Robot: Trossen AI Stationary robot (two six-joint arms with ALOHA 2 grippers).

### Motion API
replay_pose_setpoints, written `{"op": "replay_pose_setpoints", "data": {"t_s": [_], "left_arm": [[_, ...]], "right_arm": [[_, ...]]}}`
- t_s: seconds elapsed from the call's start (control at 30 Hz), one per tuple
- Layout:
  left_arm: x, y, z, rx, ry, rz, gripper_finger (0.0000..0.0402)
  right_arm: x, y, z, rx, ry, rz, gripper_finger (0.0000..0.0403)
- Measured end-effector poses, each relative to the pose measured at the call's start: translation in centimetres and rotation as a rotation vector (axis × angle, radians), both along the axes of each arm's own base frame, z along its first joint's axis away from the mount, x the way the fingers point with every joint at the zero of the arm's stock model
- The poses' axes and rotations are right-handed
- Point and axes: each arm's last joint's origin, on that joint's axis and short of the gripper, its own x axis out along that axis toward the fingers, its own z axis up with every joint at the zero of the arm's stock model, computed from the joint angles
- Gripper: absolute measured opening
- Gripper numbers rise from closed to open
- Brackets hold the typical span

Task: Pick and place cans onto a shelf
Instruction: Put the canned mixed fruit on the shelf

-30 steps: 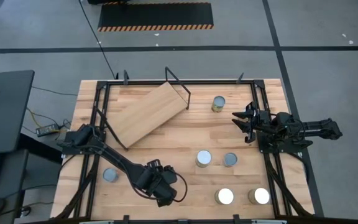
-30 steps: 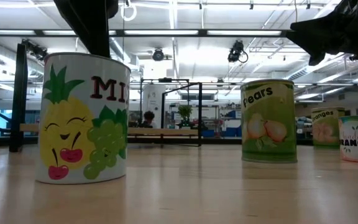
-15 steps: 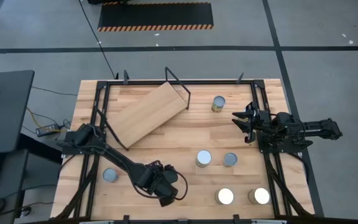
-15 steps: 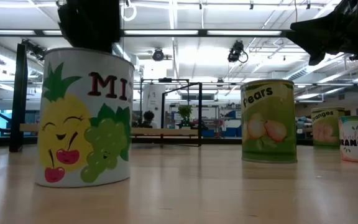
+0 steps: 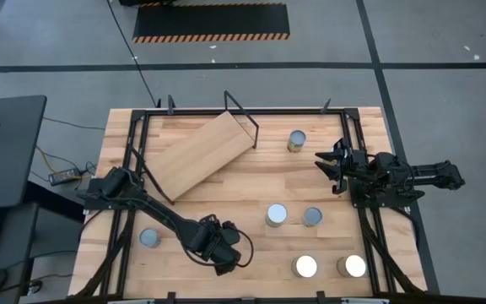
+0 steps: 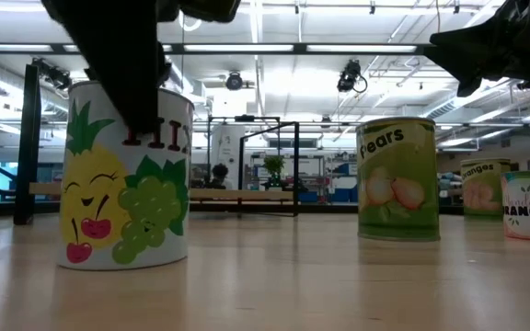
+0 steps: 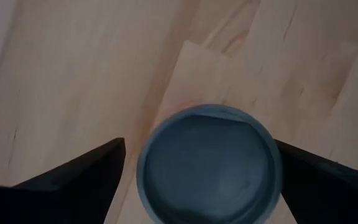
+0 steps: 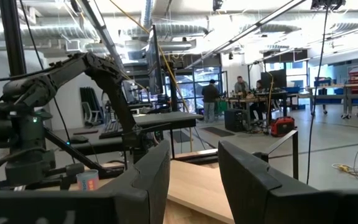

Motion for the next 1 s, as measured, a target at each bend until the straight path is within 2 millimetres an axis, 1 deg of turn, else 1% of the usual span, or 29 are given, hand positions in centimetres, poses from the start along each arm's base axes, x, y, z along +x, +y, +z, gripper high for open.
{"op": "replay_pose_setpoints", "data": {"t_s": [0.13,0.2,0.27,0.33,0.37,0.4,0.43,0.57,0.63,0.73,0.83,0.9,1.0], "left_arm": [[-0.1,0.0,-0.1,-0.001,0.003,0.008,0.0376],[-0.2,0.1,-0.1,0.000,0.011,0.014,0.0361],[-0.5,0.2,0.2,-0.004,0.033,0.011,0.0338],[-1.1,0.7,0.9,-0.004,0.077,-0.002,0.0309],[-1.3,1.0,1.7,-0.008,0.087,-0.013,0.0295],[-1.4,1.5,2.6,-0.011,0.085,-0.024,0.0285],[-1.5,2.0,3.8,-0.010,0.073,-0.042,0.0284],[-2.4,5.5,9.2,0.002,-0.013,-0.087,0.0284],[-3.3,7.6,11.2,0.010,-0.025,-0.075,0.0284],[-5.2,11.1,13.6,0.037,-0.015,-0.012,0.0291],[-7.2,14.5,15.0,0.135,0.039,0.056,0.0304],[-8.1,16.6,15.6,0.203,0.081,0.103,0.0305],[-8.8,19.1,15.4,0.236,0.116,0.161,0.0300]], "right_arm": [[0.0,0.0,0.0,-0.003,0.001,-0.001,0.0144],[0.0,0.0,0.0,-0.003,0.001,-0.001,0.0144],[0.0,0.0,0.0,-0.004,0.000,-0.001,0.0144],[0.0,0.0,0.0,-0.004,-0.001,-0.001,0.0144],[0.0,0.0,0.0,-0.004,-0.003,-0.001,0.0144],[0.0,0.0,0.0,-0.004,-0.003,-0.001,0.0144],[0.0,0.0,0.1,-0.004,-0.006,-0.001,0.0144],[0.0,0.0,0.1,-0.005,-0.010,-0.001,0.0144],[0.0,0.0,0.1,-0.005,-0.010,-0.002,0.0144],[0.0,0.0,0.1,-0.005,-0.010,-0.002,0.0144],[0.0,0.0,0.1,0.000,-0.012,0.000,0.0144],[0.0,0.0,0.1,-0.006,-0.009,-0.001,0.0144],[0.0,0.0,0.1,-0.011,-0.008,-0.003,0.0144]]}}
